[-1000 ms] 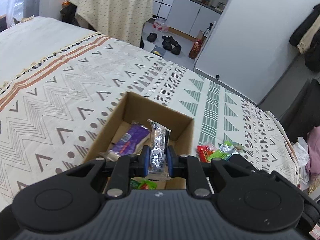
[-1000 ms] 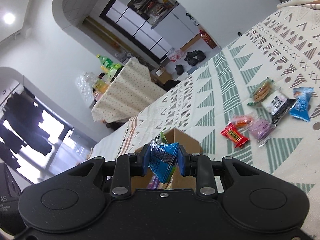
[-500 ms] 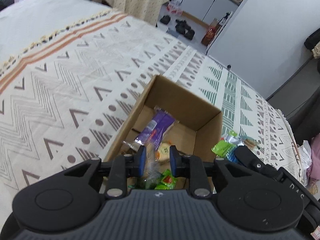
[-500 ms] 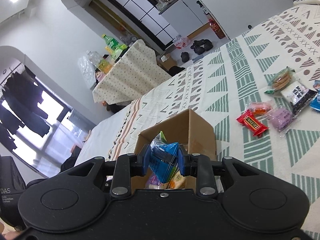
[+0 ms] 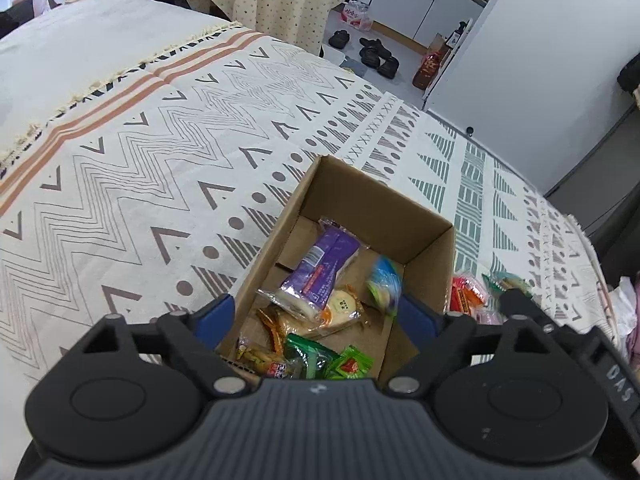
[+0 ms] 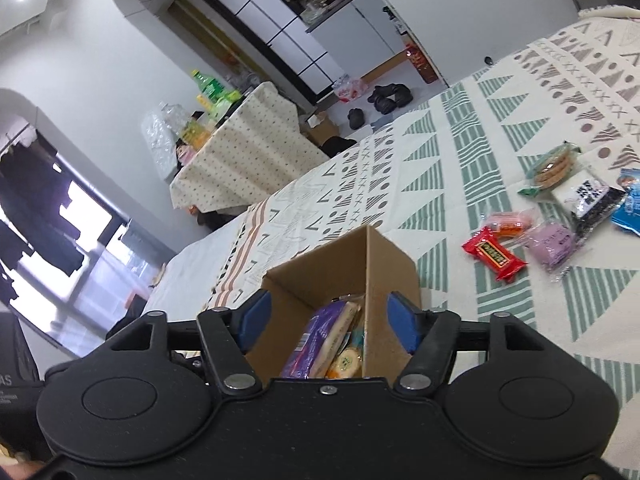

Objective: Organize snacks
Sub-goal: 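Open left tool over the box while right tool opens to drop blue candy, then move both tools back over the remaining snack pile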

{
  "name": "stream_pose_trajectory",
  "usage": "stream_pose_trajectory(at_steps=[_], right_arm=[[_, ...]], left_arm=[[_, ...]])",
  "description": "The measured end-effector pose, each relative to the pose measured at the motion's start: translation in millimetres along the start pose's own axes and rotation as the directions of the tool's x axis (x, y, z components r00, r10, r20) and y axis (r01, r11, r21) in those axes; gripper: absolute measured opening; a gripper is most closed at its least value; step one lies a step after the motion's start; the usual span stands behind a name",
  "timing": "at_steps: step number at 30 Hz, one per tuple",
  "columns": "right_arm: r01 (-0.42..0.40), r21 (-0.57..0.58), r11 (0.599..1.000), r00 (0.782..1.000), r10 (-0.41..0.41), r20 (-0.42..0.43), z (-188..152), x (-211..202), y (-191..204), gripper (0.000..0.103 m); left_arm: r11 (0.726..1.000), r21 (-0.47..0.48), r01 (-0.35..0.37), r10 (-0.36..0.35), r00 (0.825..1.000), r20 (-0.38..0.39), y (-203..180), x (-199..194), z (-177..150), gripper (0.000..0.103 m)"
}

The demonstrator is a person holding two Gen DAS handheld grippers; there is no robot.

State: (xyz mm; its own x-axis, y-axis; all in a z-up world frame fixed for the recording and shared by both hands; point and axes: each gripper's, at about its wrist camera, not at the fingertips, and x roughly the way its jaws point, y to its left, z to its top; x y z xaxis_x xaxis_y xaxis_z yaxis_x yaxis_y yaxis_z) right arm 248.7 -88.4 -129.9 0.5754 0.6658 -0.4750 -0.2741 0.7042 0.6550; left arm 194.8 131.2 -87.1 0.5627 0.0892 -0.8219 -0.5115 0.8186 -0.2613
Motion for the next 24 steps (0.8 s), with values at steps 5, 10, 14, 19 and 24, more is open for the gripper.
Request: stream_pose_trajectory(at_steps=[5, 10, 14, 19, 24], right_arm=[[0.048, 0.025, 0.999, 0.999, -0.048, 0.011, 4, -9, -6, 0.084], [0.065, 0.042, 0.997, 0.998, -0.066, 0.011, 10, -20, -11, 0.093], [0.068, 0.049, 0.996, 0.997, -0.070, 0.022, 16, -30, -16, 0.095], [0.074, 0.050, 0.996, 0.996, -0.076, 0.035, 32, -44, -21, 0.103], [0.077, 0.055, 0.996, 0.996, -0.079, 0.040, 41, -58, -30, 0.103]], left_arm=[[1.000, 0.021, -0.021, 0.021, 1.000, -0.009, -10, -4, -4, 0.091], [0.999, 0.045, -0.023, 0.022, 1.000, 0.022, -23, -11, -8, 0.103], [0.997, 0.078, -0.013, 0.010, 0.999, 0.042, -38, -15, -12, 0.103], [0.995, 0.098, 0.007, -0.016, 0.996, 0.085, -58, -28, -17, 0.103], [0.993, 0.121, 0.009, -0.025, 0.992, 0.127, -75, -39, -20, 0.103]])
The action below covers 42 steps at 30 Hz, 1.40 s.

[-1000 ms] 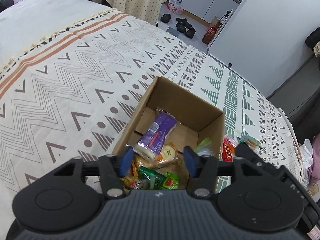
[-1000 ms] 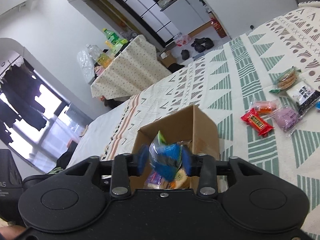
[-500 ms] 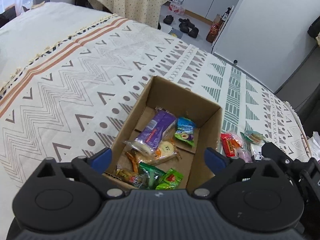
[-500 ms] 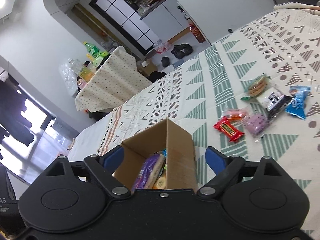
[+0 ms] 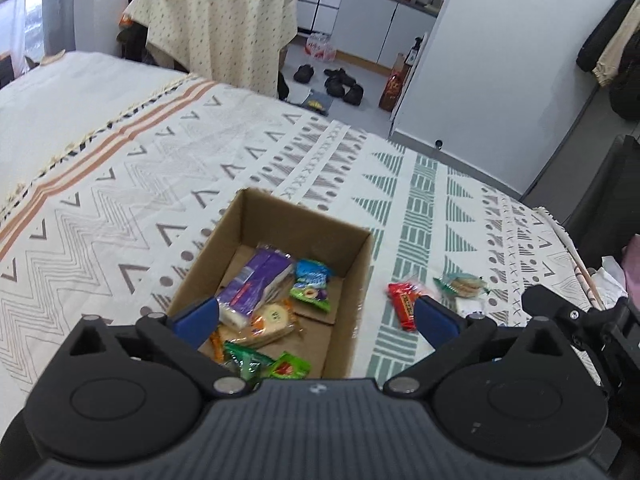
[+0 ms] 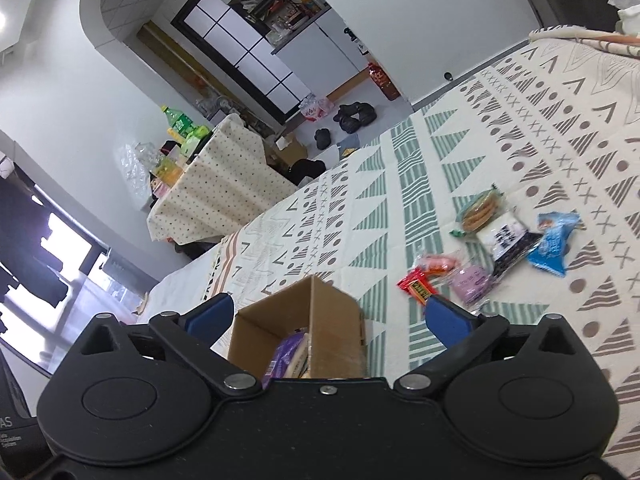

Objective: Organize snacks
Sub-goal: 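Move both tools back over the remaining snack pile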

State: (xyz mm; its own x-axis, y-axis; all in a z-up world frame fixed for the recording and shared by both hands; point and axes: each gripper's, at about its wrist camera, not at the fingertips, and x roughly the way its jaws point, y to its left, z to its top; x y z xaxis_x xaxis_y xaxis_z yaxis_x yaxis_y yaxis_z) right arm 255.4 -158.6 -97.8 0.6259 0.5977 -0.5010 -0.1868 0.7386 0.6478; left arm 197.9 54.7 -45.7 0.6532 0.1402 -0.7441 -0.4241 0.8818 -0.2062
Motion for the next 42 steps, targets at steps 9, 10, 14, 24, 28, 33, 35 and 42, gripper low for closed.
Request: stream_pose_trajectory(at_steps=[9, 10, 14, 24, 28, 33, 35, 42], right_arm=[[0.036, -0.020, 0.999, 0.999, -0.036, -0.005, 17, -27, -17, 0.103], [0.038, -0.020, 0.999, 0.999, -0.038, -0.003, 19, -30, -19, 0.103], [0.054, -0.019, 0.998, 0.999, -0.054, 0.006, 29, -41, -32, 0.103], [0.092, -0.041, 0.995, 0.996, -0.093, -0.016, 57, -60, -70, 0.103], [0.112, -0.024, 0.993, 0.994, -0.112, -0.013, 66, -64, -87, 0.103], [0.127, -0.011, 0.992, 0.991, -0.127, -0.029, 70, -61, -100, 0.103], [0.131, -0.011, 0.991, 0.991, -0.131, -0.033, 73, -59, -104, 0.103], [0.162, 0.072, 0.984, 0.985, -0.158, -0.063, 80, -45, -132, 0.103]], left_arm=[[0.998, 0.047, 0.030, -0.031, 0.999, 0.017, -29, -10, -5, 0.103], [0.998, 0.054, 0.038, -0.039, 0.999, 0.014, -32, -11, -6, 0.103], [0.996, 0.064, 0.055, -0.056, 0.998, 0.021, -44, -13, -10, 0.103], [0.993, 0.075, 0.092, -0.093, 0.996, 0.005, -68, -10, -17, 0.103], [0.991, 0.095, 0.097, -0.096, 0.995, -0.018, -80, -3, -19, 0.103], [0.992, 0.087, 0.094, -0.091, 0.995, -0.035, -90, 8, -18, 0.103], [0.992, 0.080, 0.096, -0.093, 0.995, -0.047, -94, 15, -18, 0.103], [0.995, 0.047, 0.093, -0.088, 0.991, -0.103, -104, 45, -21, 0.103]])
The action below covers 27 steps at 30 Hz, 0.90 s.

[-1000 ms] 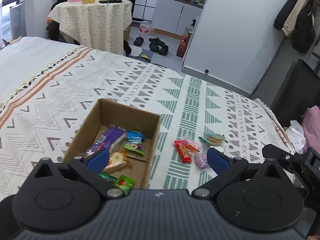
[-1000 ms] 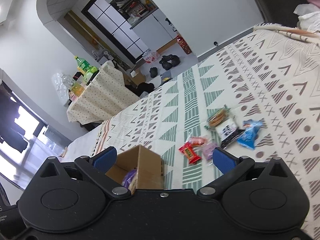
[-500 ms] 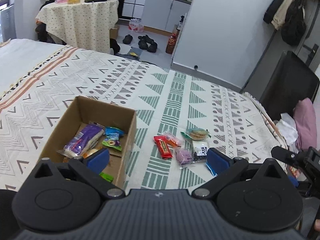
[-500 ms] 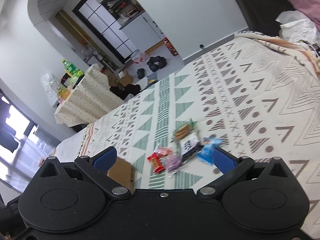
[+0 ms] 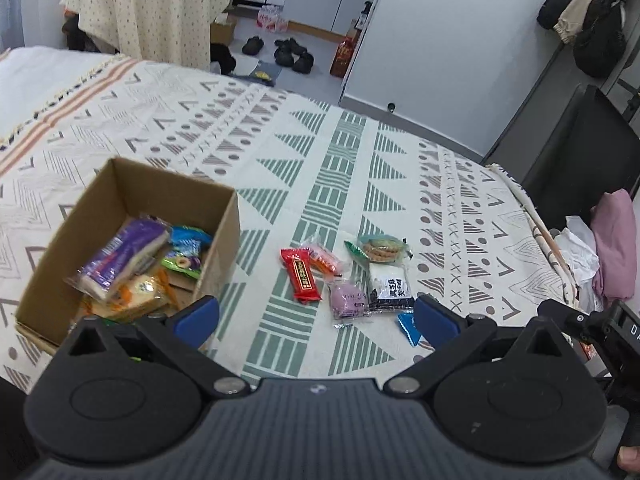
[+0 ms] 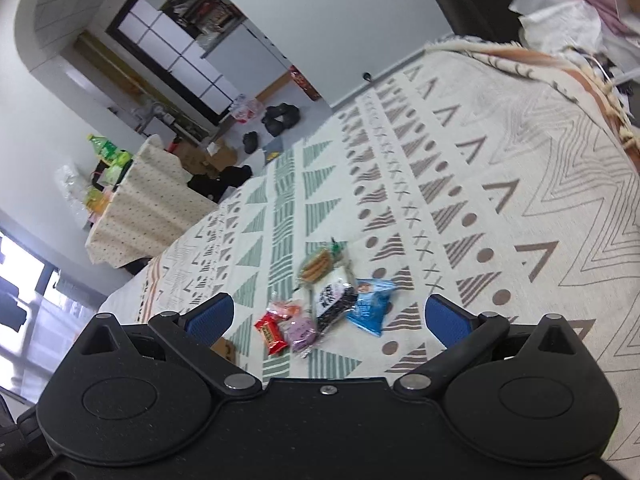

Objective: Organize snacks
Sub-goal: 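Move both tools back over the remaining snack pile, then grasp pink round bun with left tool while right tool grasps blue candy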

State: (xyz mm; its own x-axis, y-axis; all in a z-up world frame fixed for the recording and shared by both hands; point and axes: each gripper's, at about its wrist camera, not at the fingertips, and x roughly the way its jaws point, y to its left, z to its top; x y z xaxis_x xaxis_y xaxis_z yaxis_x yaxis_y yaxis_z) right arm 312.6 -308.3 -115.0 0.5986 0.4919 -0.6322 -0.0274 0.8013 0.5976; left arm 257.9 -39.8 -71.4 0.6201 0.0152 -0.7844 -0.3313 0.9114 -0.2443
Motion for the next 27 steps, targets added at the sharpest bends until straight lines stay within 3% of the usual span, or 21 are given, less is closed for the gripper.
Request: stream_pose_trajectory(at_steps=[6, 12, 16, 19, 27], right_arm=[[0.031, 0.043, 0.999, 0.999, -0.030, -0.028, 5, 24, -9, 0.101], [0.059, 0.051, 0.997, 0.995, -0.055, -0.089, 8, 54, -13, 0.082], [0.080, 0.021, 0.997, 0.989, -0.077, -0.123, 10, 76, -10, 0.076], [0.104, 0.023, 0.994, 0.983, -0.099, -0.153, 12, 93, -12, 0.069], [0.130, 0.041, 0.991, 0.969, -0.119, -0.215, 11, 125, -21, 0.062]], left_arm=[[0.999, -0.041, 0.019, -0.021, 0.998, -0.052, -3, 32, 0, 0.103], [0.997, -0.067, 0.034, -0.038, 0.997, -0.074, -3, 62, 4, 0.102], [0.993, -0.102, 0.061, -0.072, 0.991, -0.110, -2, 85, 6, 0.100], [0.992, -0.106, 0.072, -0.086, 0.987, -0.132, -5, 101, 6, 0.095], [0.989, -0.131, 0.067, -0.089, 0.982, -0.169, -9, 141, 5, 0.073]])
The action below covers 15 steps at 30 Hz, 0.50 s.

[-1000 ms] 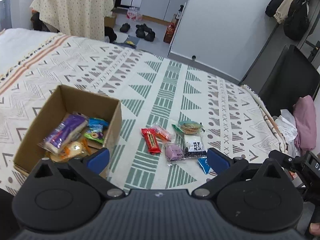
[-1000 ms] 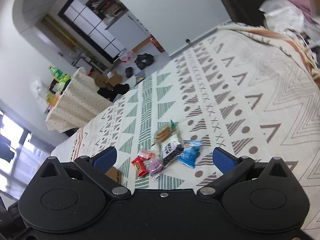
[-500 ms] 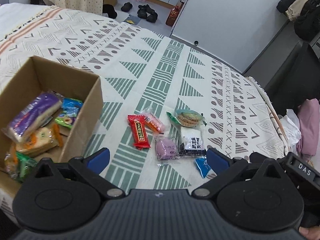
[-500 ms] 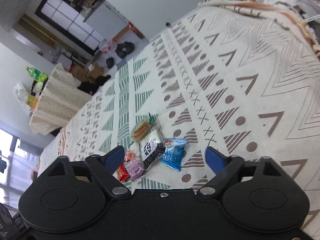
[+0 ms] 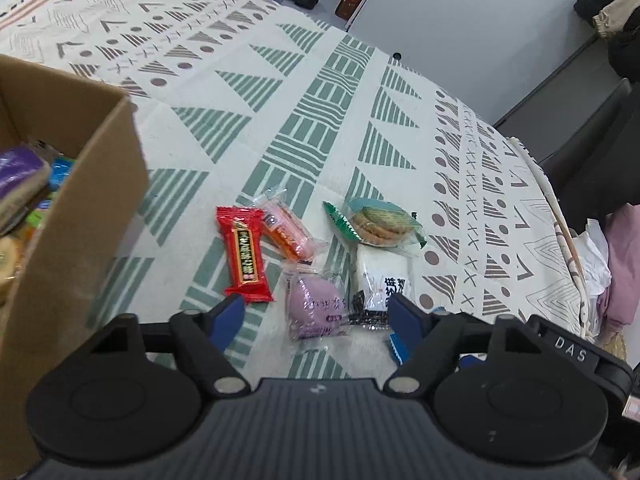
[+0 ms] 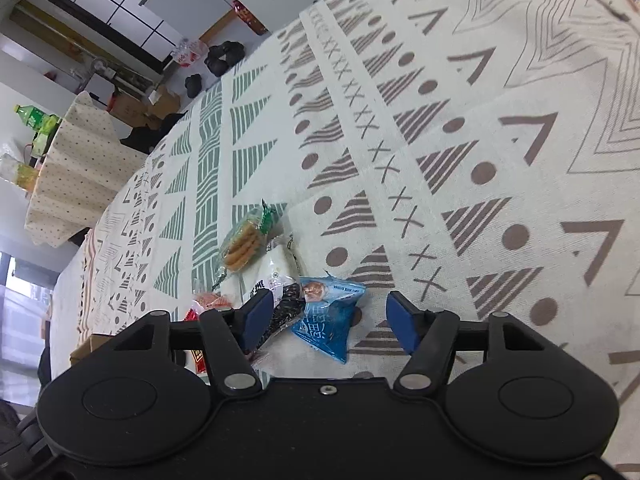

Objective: Organize snacks
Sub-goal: 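Grasp pink round bun with left tool while right tool grasps blue candy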

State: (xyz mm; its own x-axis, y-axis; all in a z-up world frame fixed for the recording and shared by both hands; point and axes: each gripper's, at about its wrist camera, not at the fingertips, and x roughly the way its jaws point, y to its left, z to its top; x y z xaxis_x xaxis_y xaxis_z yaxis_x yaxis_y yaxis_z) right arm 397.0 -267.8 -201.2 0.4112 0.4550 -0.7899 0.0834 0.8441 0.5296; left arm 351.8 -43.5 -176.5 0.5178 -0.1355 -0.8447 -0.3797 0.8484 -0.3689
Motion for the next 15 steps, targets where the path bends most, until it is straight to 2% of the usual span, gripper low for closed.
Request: stream_pose_trajectory(at_steps=[3, 7, 14, 15], right_arm=[[0.001, 0.000, 1.000, 1.000, -0.001, -0.016, 1, 9, 0, 0.061], [0.013, 0.018, 1.000, 0.999, -0.012, -0.037, 3, 20, -5, 0.056], [0.018, -0.002, 1.000, 0.999, -0.018, -0.049, 3, 29, -4, 0.052], [0.023, -0.009, 1.000, 0.999, -0.023, -0.046, 3, 30, -3, 0.050]], left_arm=[[1.000, -0.002, -0.011, 0.011, 1.000, -0.006, -2, 12, 2, 0.068], [1.000, -0.008, -0.015, 0.015, 1.000, -0.017, -3, 25, 2, 0.065], [1.000, -0.018, -0.023, 0.022, 0.999, -0.034, -5, 39, -3, 0.052], [0.999, -0.011, -0.030, 0.030, 0.999, -0.026, -5, 40, -3, 0.047]])
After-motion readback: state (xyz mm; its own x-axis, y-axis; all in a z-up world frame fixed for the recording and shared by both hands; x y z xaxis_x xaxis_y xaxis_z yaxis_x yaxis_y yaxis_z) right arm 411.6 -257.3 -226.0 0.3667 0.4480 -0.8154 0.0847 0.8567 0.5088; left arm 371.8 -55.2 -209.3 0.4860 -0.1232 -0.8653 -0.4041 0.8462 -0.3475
